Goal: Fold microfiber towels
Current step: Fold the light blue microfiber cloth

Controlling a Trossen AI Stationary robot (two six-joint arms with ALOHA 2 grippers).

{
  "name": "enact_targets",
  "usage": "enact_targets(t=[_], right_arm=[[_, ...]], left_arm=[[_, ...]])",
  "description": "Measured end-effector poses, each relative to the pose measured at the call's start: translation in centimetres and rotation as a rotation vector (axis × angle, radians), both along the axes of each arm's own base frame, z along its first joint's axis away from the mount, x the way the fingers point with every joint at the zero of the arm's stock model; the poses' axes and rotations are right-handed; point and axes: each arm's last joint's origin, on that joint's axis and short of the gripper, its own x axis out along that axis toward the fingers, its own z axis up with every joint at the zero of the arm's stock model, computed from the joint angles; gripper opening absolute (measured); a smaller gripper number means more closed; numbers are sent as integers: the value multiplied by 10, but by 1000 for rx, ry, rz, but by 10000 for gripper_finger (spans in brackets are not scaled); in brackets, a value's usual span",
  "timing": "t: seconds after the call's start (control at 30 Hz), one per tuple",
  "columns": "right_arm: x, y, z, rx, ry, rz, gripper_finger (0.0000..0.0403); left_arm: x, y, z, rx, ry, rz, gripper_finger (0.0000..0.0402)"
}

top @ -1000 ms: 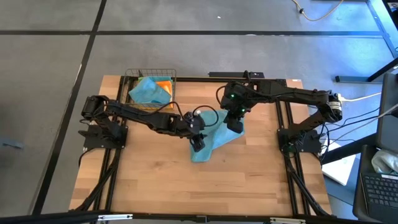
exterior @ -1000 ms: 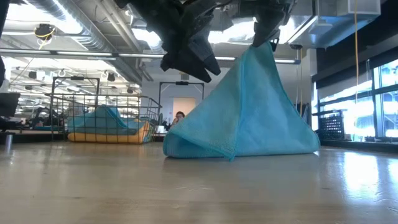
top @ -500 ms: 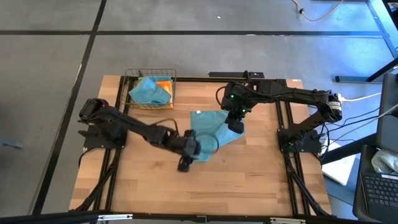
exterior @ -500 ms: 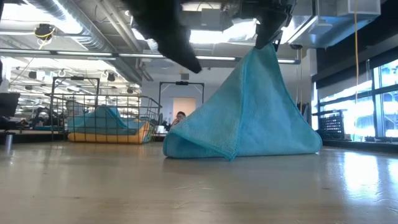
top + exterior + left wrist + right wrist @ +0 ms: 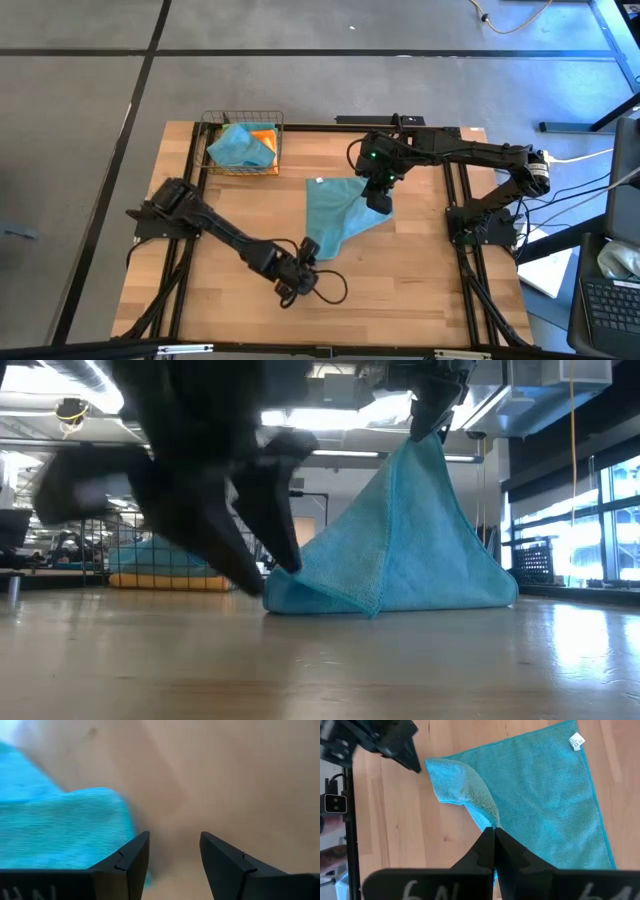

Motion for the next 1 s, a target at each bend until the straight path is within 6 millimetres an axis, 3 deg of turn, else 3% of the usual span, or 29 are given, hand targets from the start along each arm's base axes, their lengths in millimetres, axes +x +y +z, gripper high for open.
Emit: enact_targets(t=[0.27, 0.63, 1.0], right_arm=[[0, 0, 0, 5, 5, -26, 6], [1, -1, 0, -2, -2, -33, 6], [2, -1, 1, 2, -15, -52, 6]], left_arm=[[18, 6, 3, 137, -183, 22, 170], [29, 27, -20, 150, -87, -11, 171], [34, 41, -22, 117, -81, 52, 169]])
